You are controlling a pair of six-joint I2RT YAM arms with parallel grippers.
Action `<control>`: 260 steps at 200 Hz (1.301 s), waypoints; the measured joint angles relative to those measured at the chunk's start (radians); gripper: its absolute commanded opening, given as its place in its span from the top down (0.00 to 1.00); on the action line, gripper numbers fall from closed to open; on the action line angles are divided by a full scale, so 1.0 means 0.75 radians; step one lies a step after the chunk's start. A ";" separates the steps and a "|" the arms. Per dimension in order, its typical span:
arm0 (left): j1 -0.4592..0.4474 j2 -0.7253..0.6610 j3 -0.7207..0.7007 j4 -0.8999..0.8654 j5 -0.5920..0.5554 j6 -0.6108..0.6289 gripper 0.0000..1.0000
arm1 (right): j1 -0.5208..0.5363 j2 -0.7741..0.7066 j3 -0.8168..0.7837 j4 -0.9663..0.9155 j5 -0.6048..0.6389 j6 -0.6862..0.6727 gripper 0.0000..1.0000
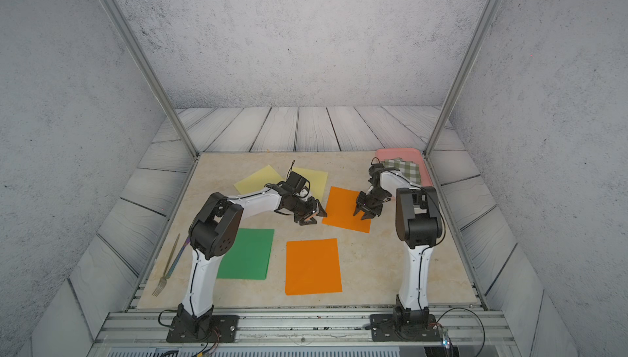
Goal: Sort the scattered colored papers by color
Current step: Pick up the colored paper from the center of the board.
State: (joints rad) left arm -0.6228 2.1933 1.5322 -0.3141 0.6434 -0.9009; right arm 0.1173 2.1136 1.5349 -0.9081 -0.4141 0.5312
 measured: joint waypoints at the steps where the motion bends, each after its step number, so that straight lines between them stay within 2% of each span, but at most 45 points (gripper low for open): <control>1: -0.001 0.001 0.002 0.000 0.000 0.001 0.38 | 0.000 0.000 0.000 0.000 0.000 0.000 0.62; 66: -0.055 0.059 0.078 0.007 0.030 0.020 0.38 | 0.000 0.006 0.010 -0.009 0.000 -0.001 0.61; 138: -0.056 0.086 0.086 0.084 0.083 -0.003 0.38 | 0.000 0.007 0.012 -0.011 -0.003 -0.001 0.60; 205: -0.054 0.216 0.258 0.154 0.139 0.017 0.37 | 0.000 0.013 0.020 -0.021 -0.005 -0.008 0.60; 260: -0.041 0.279 0.366 0.125 0.151 0.128 0.38 | 0.000 0.013 0.020 -0.021 -0.009 -0.016 0.59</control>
State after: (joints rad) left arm -0.6533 2.4023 1.8065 -0.2207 0.7563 -0.8051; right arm 0.1173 2.1231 1.5501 -0.9237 -0.4206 0.5194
